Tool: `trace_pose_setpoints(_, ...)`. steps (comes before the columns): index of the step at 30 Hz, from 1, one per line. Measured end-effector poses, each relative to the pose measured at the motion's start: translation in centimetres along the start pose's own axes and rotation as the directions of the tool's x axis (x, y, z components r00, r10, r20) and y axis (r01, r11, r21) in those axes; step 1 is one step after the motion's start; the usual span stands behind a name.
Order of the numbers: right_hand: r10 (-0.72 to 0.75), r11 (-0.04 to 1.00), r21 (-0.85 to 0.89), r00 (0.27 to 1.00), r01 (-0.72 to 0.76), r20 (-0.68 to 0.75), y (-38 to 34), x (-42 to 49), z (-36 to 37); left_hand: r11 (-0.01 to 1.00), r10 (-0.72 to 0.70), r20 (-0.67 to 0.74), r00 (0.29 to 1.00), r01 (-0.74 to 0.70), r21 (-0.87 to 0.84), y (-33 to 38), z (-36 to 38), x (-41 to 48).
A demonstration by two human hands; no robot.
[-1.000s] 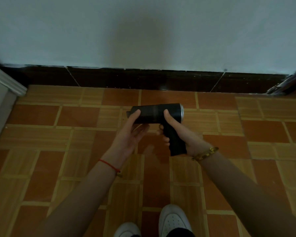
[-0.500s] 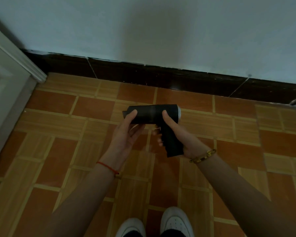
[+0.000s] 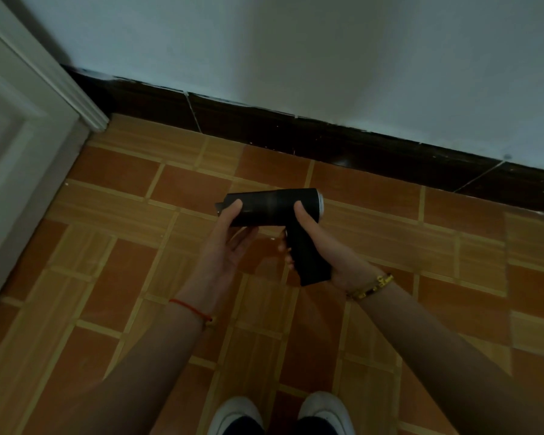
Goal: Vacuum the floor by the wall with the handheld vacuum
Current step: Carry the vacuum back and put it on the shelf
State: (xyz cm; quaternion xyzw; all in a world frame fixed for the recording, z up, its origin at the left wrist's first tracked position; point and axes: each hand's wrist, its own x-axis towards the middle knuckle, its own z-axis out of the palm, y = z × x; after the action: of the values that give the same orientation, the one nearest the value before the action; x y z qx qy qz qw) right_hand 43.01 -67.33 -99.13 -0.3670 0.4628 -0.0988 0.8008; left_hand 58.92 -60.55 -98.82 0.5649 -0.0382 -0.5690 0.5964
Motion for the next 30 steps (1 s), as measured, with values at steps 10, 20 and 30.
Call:
trace_pose_setpoints(10, -0.111, 0.990, -0.089, 0.992, 0.105, -0.067, -9.8, -5.3, 3.8, 0.999, -0.009, 0.026, 1.000, 0.010, -0.045, 9.9, 3.9, -4.4)
trace_pose_setpoints(20, -0.163, 0.985, -0.083, 0.981, 0.154, -0.110, -24.0, -21.6, 11.2, 0.993, 0.005, 0.003, 1.000, -0.004, -0.119, 24.8, 11.5, -18.8)
trace_pose_setpoints(30, -0.161, 0.986, -0.078, 0.967, 0.148, -0.197, -40.8, -43.2, 19.7, 0.984, -0.025, -0.031, 0.999, 0.019, -0.176, 43.0, 22.4, -39.4)
